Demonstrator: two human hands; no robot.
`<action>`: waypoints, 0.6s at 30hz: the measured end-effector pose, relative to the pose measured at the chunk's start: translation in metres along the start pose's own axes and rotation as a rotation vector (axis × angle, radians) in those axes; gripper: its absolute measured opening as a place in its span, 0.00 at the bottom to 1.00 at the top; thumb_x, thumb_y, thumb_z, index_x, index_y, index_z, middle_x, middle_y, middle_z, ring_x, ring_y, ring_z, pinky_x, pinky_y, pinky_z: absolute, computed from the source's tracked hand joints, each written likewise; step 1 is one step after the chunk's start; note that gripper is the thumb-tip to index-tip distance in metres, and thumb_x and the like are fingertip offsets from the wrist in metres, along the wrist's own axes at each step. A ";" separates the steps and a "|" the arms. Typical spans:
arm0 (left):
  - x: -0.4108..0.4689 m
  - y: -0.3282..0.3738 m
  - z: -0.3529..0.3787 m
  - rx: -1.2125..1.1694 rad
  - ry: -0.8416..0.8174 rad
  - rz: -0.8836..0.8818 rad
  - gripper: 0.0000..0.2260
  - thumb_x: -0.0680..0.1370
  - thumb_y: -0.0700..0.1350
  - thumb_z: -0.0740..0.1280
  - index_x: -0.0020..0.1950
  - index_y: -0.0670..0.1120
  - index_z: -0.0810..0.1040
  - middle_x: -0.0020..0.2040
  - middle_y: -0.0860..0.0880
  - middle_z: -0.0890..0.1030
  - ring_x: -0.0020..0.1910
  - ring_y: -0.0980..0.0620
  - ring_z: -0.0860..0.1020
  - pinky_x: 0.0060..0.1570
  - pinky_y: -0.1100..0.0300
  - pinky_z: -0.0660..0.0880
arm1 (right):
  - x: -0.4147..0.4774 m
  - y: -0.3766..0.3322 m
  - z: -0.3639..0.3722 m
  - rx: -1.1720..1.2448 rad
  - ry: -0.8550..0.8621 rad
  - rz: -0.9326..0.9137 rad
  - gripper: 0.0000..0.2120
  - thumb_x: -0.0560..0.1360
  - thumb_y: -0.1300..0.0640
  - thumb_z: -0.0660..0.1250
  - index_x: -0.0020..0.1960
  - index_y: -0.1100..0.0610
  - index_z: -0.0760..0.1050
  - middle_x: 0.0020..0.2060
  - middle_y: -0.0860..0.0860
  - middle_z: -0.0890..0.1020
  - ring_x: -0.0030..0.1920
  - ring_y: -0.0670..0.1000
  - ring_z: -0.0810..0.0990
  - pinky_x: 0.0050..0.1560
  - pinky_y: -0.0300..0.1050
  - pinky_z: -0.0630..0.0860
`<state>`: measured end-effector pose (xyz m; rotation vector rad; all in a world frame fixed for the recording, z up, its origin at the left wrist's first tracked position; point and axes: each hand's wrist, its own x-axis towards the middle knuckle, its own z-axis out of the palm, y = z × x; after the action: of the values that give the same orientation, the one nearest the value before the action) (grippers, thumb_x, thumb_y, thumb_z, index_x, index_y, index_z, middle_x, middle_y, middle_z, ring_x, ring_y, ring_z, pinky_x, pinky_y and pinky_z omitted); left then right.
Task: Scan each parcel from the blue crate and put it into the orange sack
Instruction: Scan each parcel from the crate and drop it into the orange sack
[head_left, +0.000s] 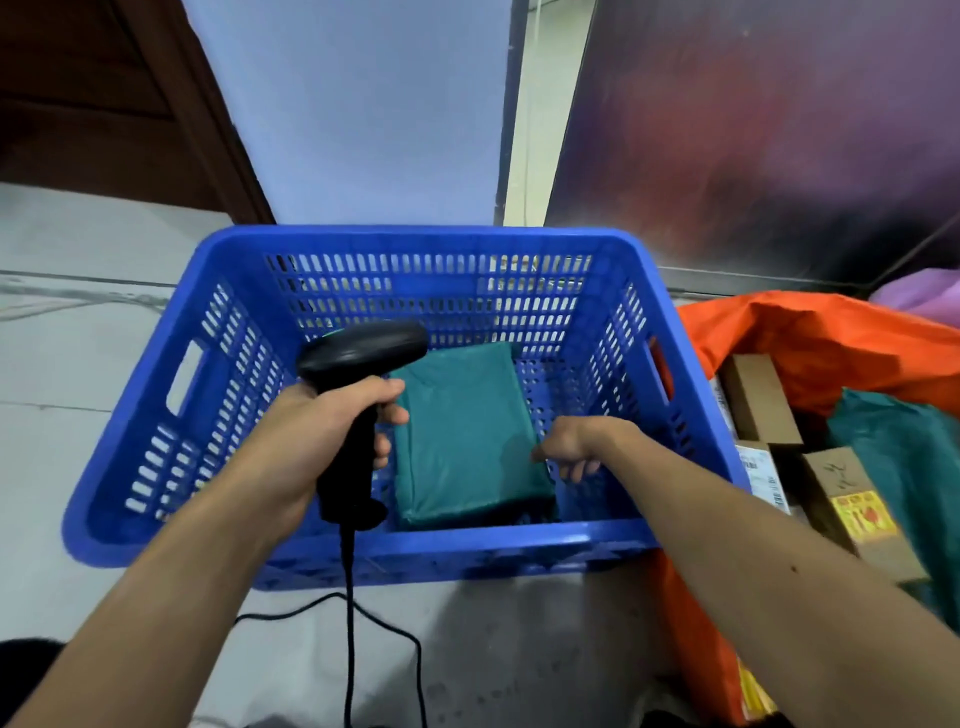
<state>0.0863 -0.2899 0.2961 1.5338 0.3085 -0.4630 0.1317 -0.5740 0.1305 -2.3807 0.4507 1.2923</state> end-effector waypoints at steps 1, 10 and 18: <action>0.002 -0.001 0.001 0.001 -0.003 0.000 0.03 0.80 0.42 0.71 0.48 0.44 0.81 0.38 0.45 0.83 0.26 0.53 0.74 0.28 0.61 0.76 | 0.006 0.001 0.001 0.044 -0.021 0.017 0.16 0.84 0.46 0.62 0.48 0.59 0.71 0.33 0.56 0.76 0.28 0.55 0.71 0.34 0.48 0.70; 0.020 -0.008 0.005 0.029 -0.018 -0.027 0.03 0.79 0.41 0.71 0.46 0.43 0.81 0.37 0.45 0.83 0.27 0.52 0.74 0.27 0.61 0.76 | 0.061 0.013 0.014 0.237 0.034 0.045 0.15 0.83 0.52 0.66 0.49 0.65 0.74 0.43 0.62 0.82 0.43 0.59 0.82 0.49 0.55 0.81; 0.024 -0.003 0.000 -0.005 0.002 -0.039 0.03 0.79 0.40 0.71 0.47 0.43 0.81 0.38 0.45 0.83 0.26 0.53 0.74 0.27 0.62 0.75 | 0.077 0.008 0.006 0.216 0.167 0.071 0.15 0.80 0.55 0.72 0.40 0.65 0.76 0.28 0.59 0.82 0.21 0.52 0.77 0.25 0.42 0.73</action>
<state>0.1060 -0.2924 0.2823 1.5256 0.3415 -0.4904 0.1646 -0.5853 0.0606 -2.3153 0.6935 1.0196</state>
